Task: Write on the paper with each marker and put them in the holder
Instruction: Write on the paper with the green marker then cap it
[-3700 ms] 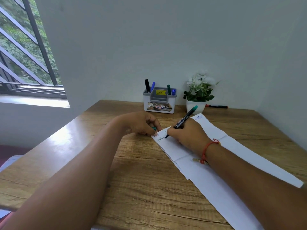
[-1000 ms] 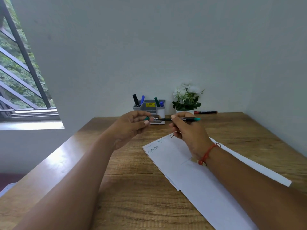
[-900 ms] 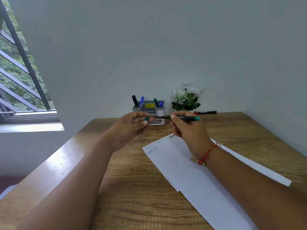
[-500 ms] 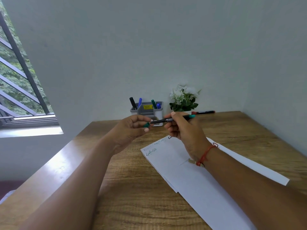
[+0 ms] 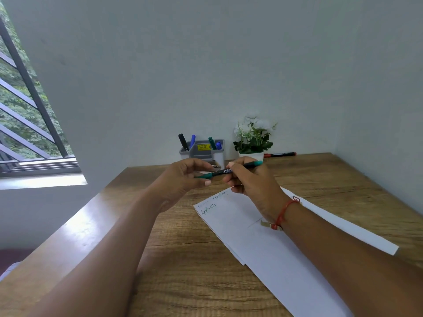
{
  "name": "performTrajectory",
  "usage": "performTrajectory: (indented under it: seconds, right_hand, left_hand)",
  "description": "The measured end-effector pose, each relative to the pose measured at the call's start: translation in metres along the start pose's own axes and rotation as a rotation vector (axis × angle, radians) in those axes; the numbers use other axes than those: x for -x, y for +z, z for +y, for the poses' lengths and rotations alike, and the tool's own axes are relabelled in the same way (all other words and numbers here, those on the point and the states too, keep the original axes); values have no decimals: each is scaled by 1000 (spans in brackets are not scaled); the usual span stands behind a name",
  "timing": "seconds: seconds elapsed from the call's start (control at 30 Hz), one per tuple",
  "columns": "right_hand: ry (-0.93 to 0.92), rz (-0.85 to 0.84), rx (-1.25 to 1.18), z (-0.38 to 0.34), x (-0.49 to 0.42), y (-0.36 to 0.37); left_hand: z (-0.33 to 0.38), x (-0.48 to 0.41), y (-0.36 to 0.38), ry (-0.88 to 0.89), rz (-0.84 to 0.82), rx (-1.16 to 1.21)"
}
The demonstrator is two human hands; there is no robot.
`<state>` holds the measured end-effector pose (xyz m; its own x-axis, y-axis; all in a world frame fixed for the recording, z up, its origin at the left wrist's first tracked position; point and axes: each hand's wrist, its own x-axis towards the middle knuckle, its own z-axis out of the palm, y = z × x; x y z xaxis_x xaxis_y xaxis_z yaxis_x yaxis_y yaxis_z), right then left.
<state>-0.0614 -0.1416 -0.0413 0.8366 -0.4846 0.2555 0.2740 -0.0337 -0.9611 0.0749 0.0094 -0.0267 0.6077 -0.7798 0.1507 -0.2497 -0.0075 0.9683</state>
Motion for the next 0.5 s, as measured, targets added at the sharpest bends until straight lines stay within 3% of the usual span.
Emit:
performTrajectory:
  seconds: [0.23,0.5]
  right_hand:
    - [20,-26,-21,-1,1,-4]
    - [81,-11,-112,-5,0,-2]
  left_hand:
    - [-1,-1,2,-11,60,-96]
    - [5,-3,13,80,157,-40]
